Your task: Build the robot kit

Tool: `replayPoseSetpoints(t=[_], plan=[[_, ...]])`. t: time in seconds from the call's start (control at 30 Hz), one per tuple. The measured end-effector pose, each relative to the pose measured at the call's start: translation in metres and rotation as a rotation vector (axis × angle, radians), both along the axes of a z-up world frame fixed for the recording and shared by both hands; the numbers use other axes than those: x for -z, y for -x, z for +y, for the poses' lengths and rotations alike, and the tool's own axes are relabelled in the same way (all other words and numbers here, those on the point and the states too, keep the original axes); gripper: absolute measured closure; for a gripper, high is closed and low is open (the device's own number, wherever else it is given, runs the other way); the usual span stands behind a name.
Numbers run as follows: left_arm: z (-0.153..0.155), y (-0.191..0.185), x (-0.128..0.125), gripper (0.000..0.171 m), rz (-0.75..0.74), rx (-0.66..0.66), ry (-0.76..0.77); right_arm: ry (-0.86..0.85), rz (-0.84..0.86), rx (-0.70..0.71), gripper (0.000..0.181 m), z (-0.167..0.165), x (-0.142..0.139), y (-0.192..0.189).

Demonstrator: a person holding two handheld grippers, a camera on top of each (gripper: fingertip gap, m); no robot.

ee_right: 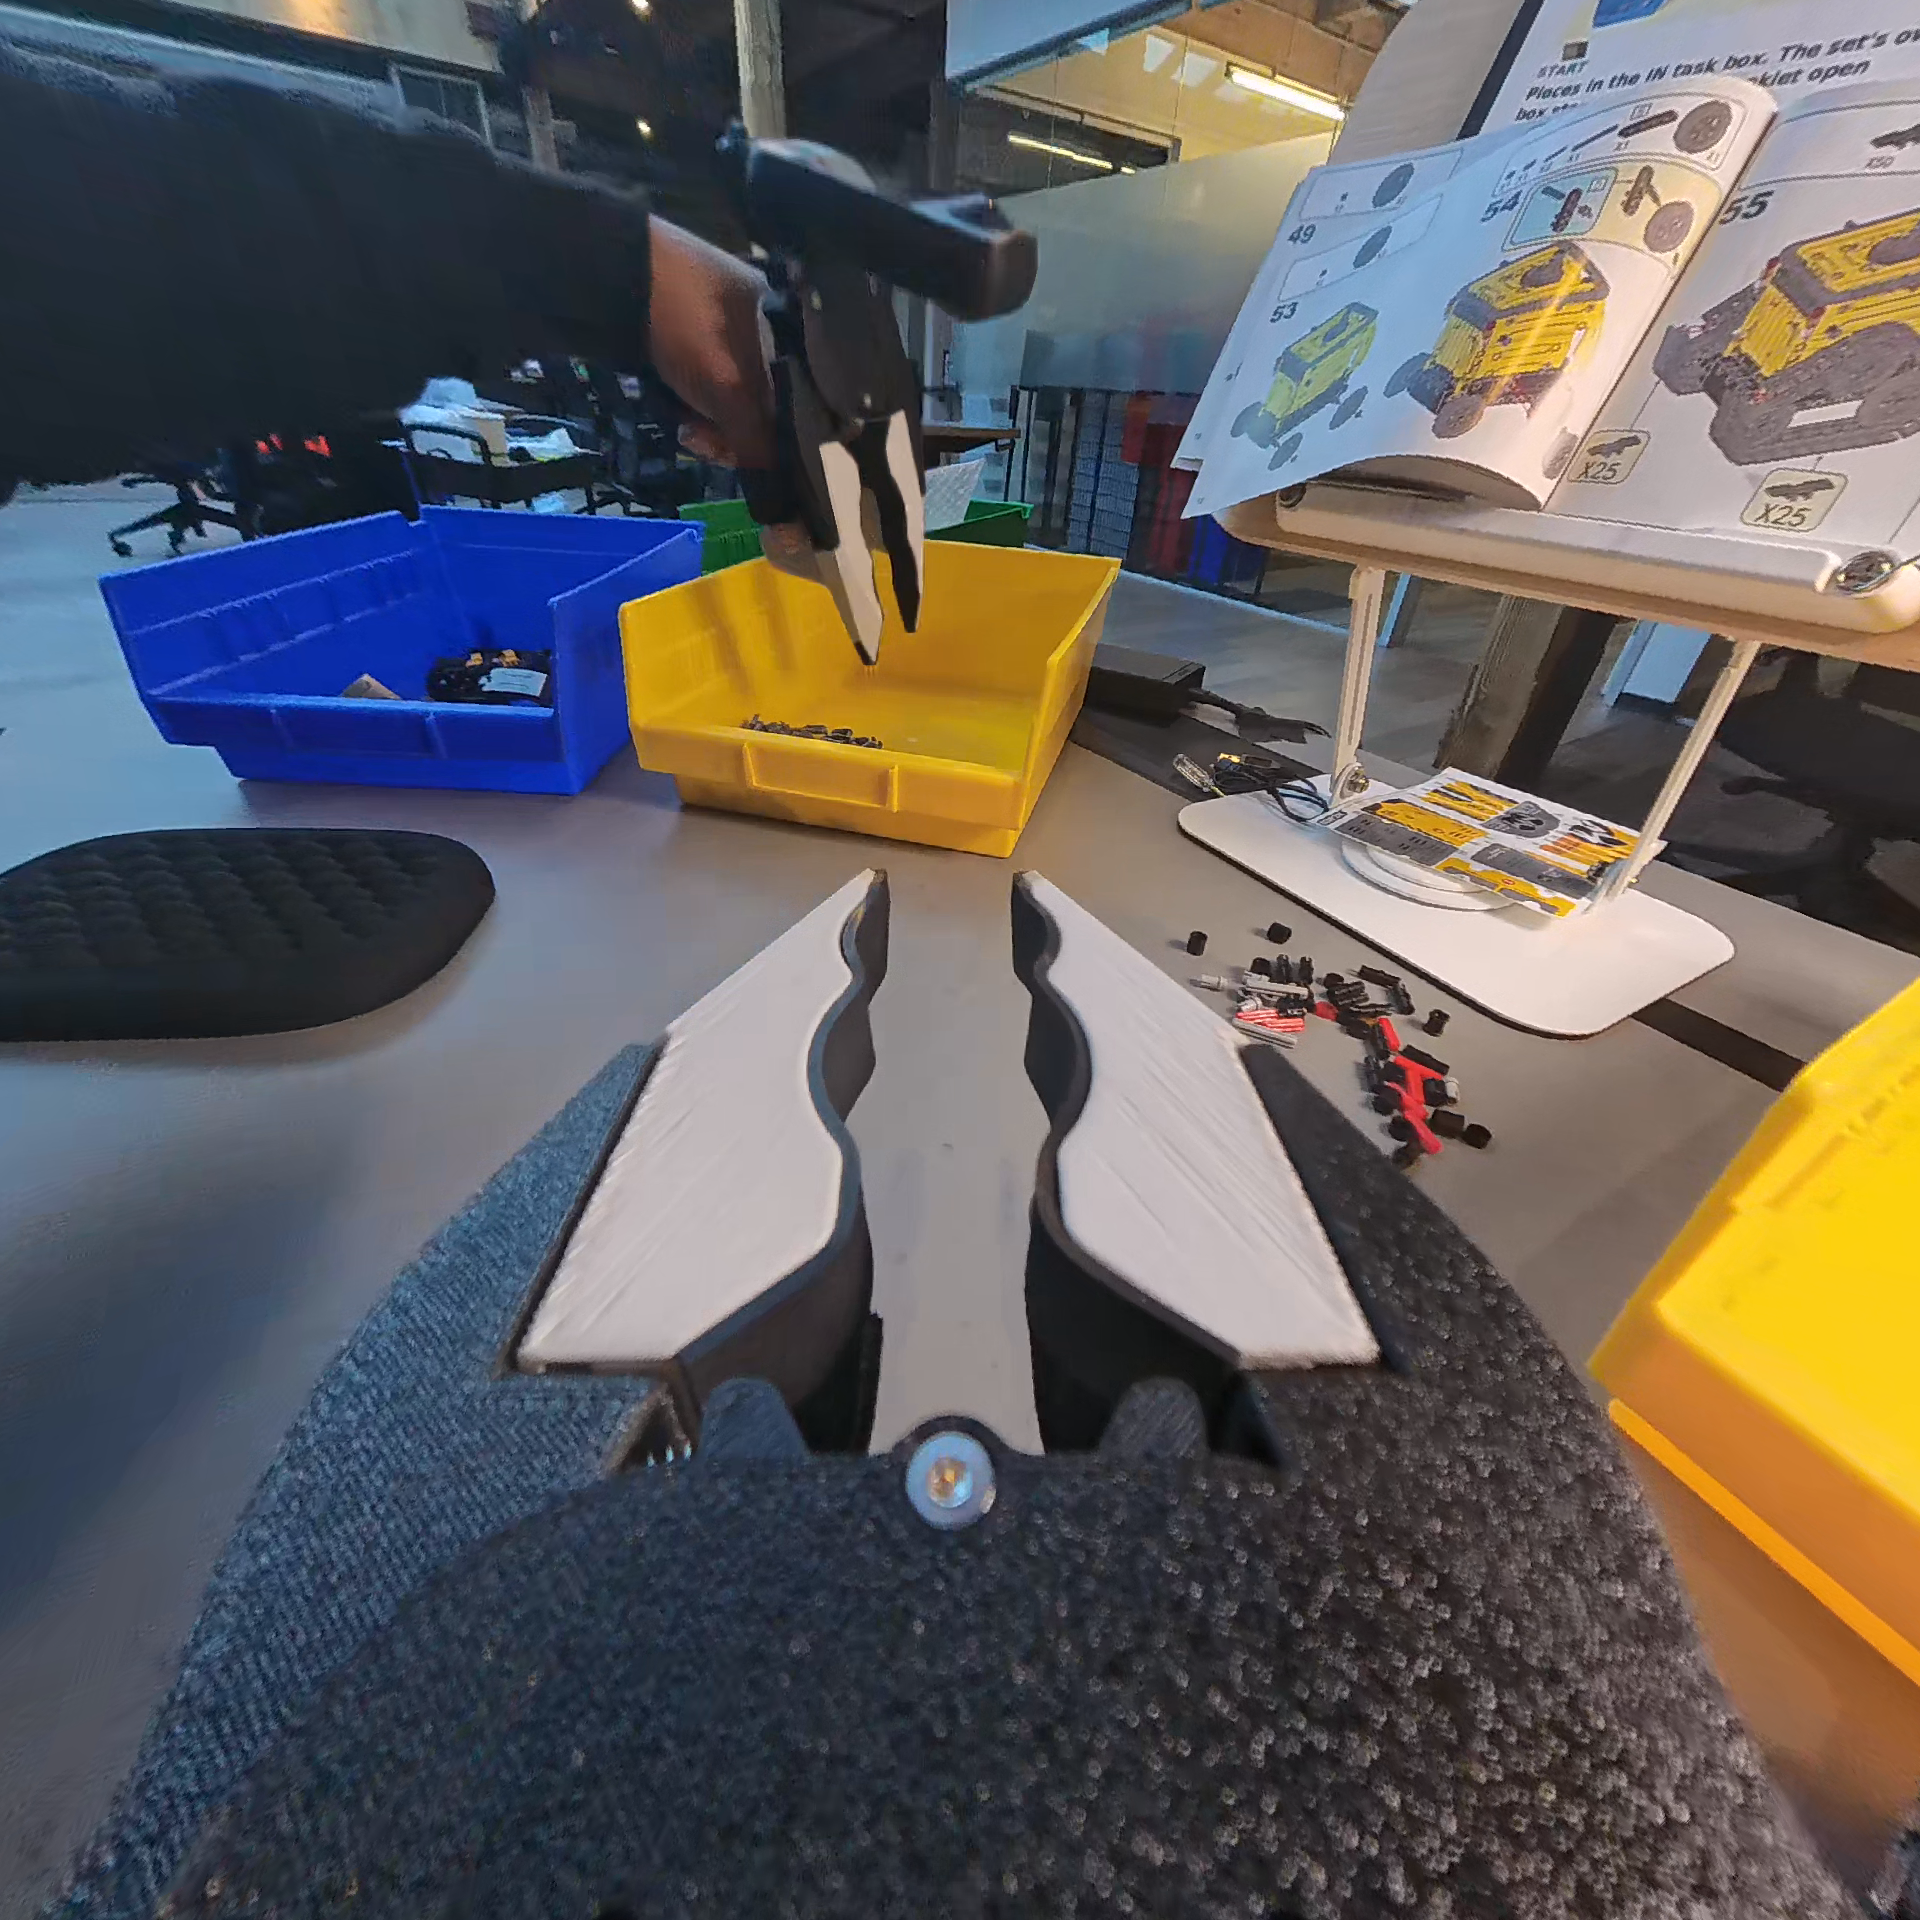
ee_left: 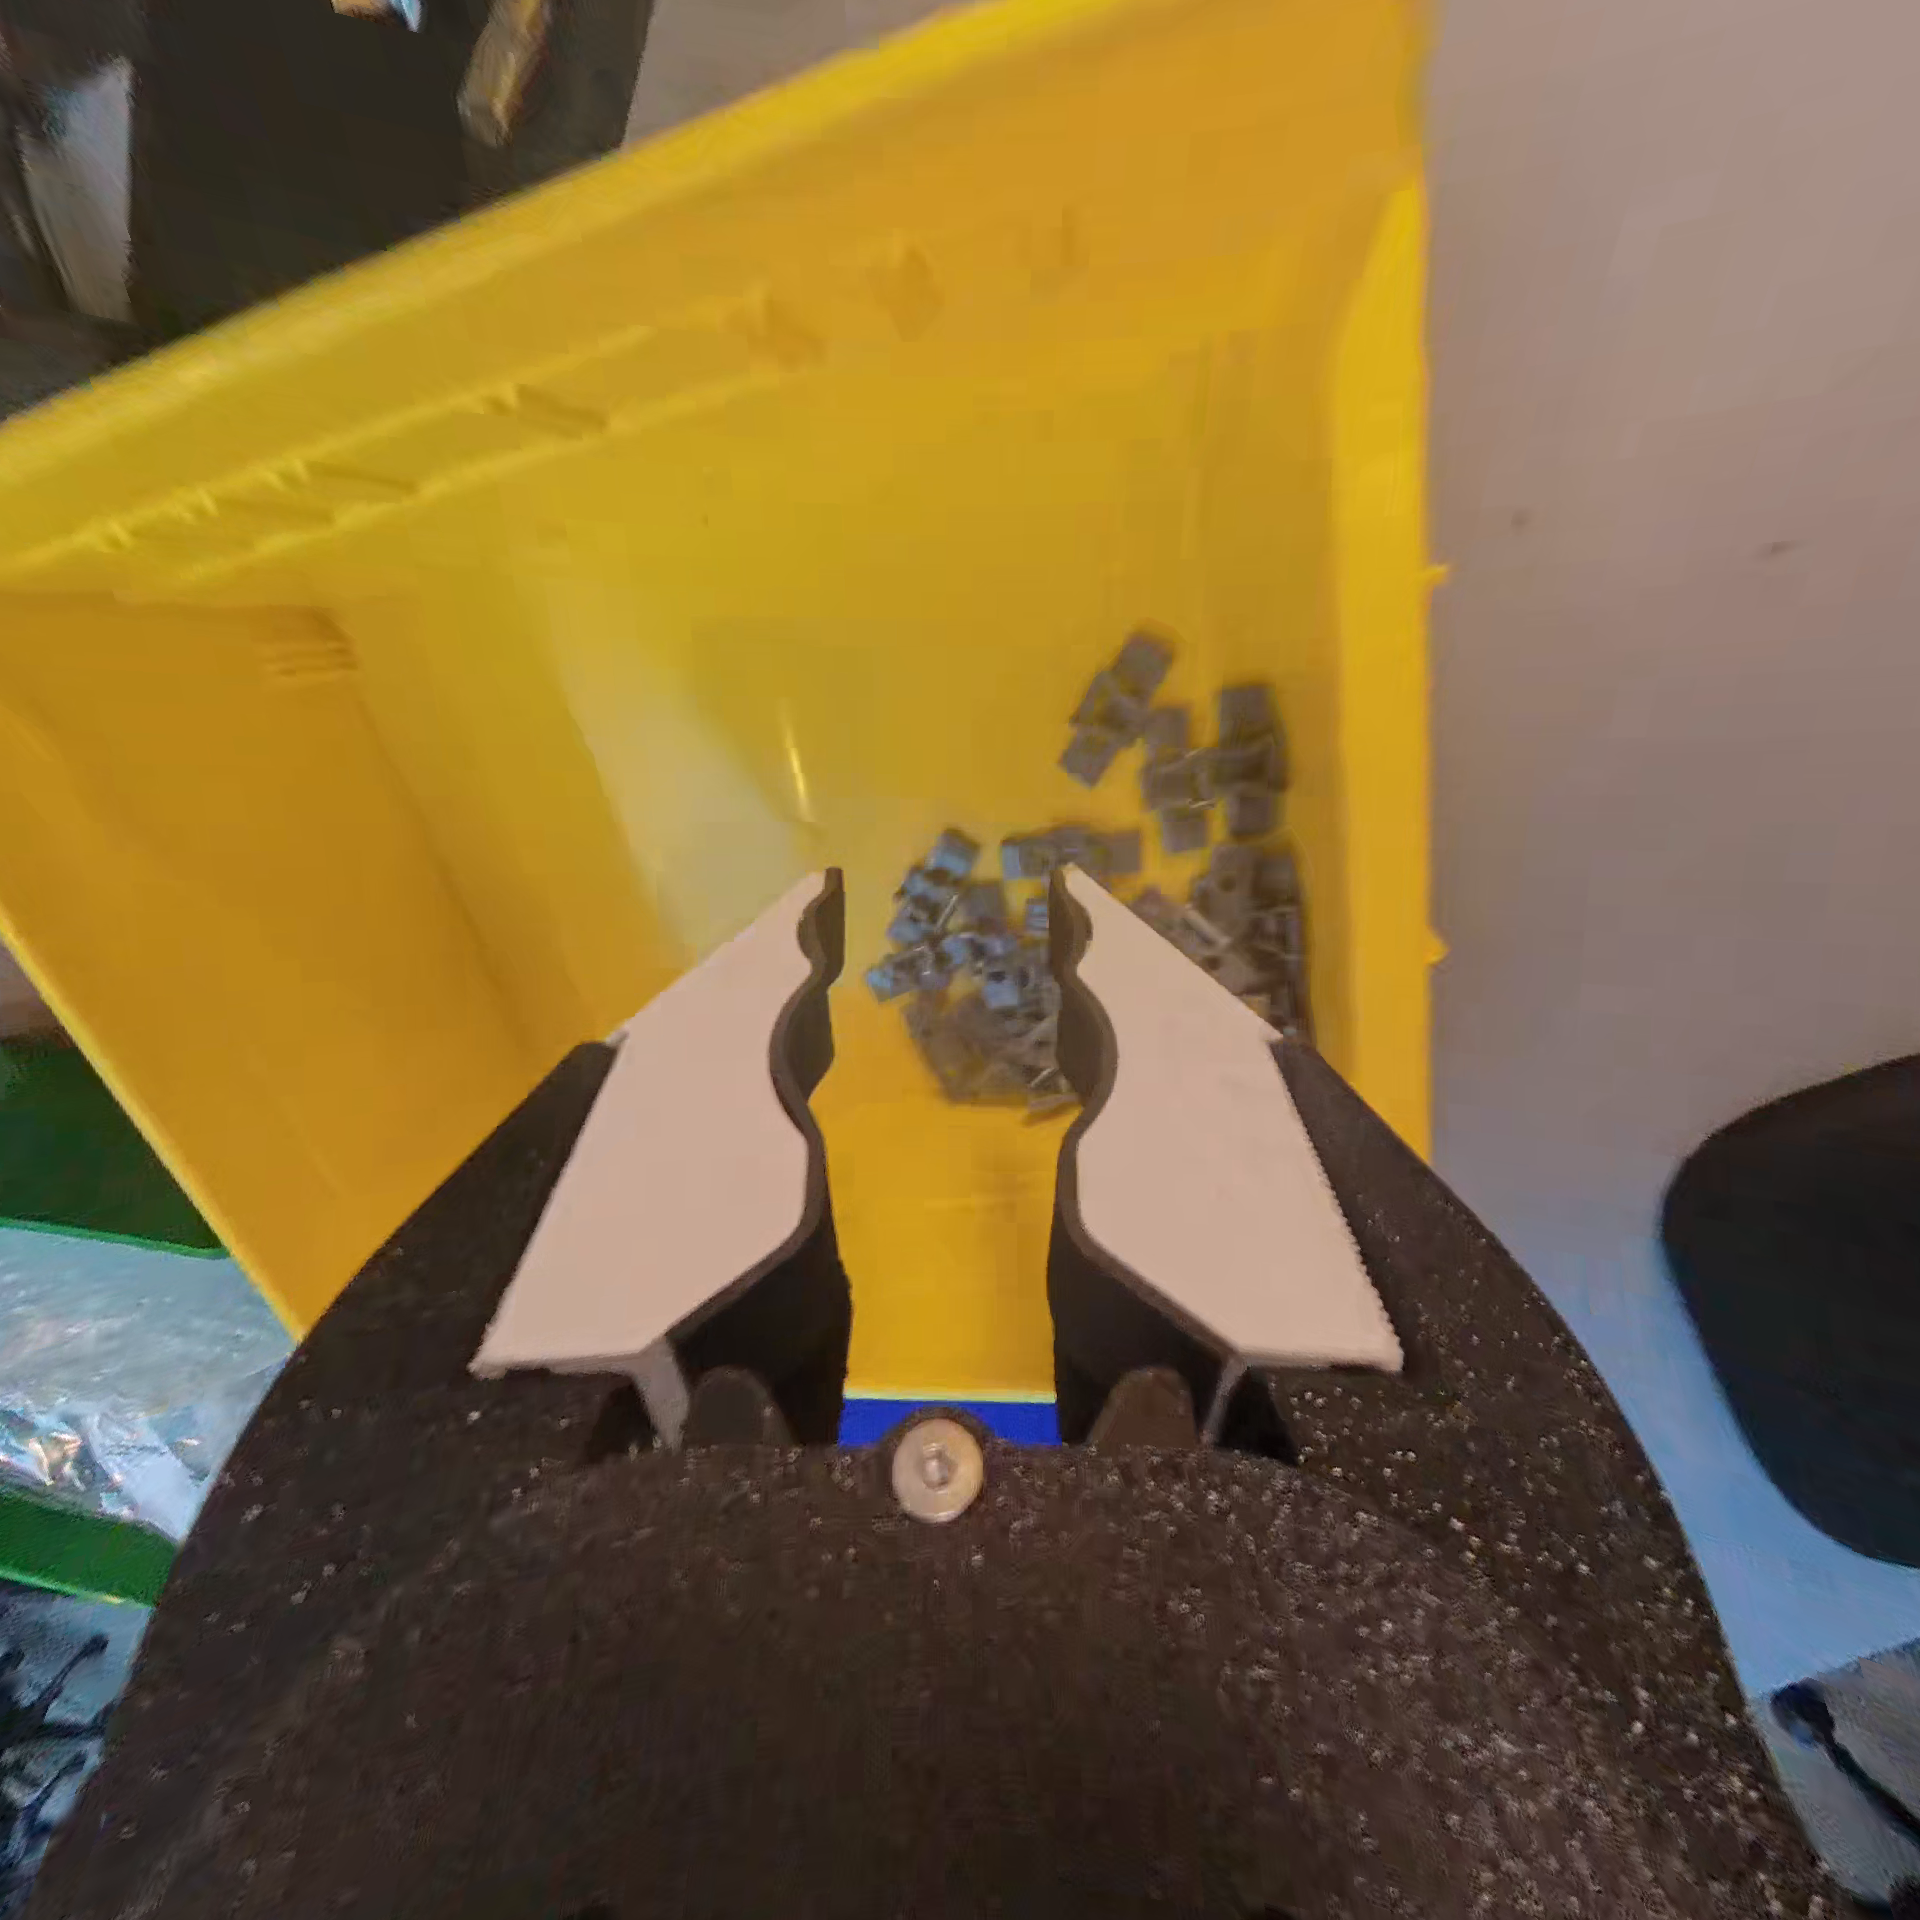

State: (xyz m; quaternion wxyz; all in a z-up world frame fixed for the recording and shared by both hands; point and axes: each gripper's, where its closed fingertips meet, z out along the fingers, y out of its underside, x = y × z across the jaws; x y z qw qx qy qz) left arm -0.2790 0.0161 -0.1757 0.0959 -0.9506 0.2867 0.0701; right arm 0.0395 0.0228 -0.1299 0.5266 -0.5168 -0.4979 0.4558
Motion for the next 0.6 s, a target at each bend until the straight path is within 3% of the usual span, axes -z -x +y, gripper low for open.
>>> replayPoseSetpoints(t=[0.13, 0.27, 0.43, 0.6], plan=[[-0.008, 0.032, 0.040, 0.133, 0.077, -0.001, 0.152, -0.008, -0.002, 0.016, 0.158, 0.004, 0.000, -0.002], [-0.013, 0.042, 0.062, 0.134, 0.080, -0.011, 0.255, 0.017, -0.011, 0.009, 0.159, 0.006, 0.004, -0.001], [-0.014, 0.046, 0.072, 0.154, 0.050, -0.023, 0.285, 0.021, -0.014, -0.002, 0.160, 0.005, 0.006, 0.000], [-0.011, 0.045, 0.065, 0.154, 0.037, -0.005, 0.251, 0.024, -0.020, -0.006, 0.160, 0.005, 0.007, 0.000]])
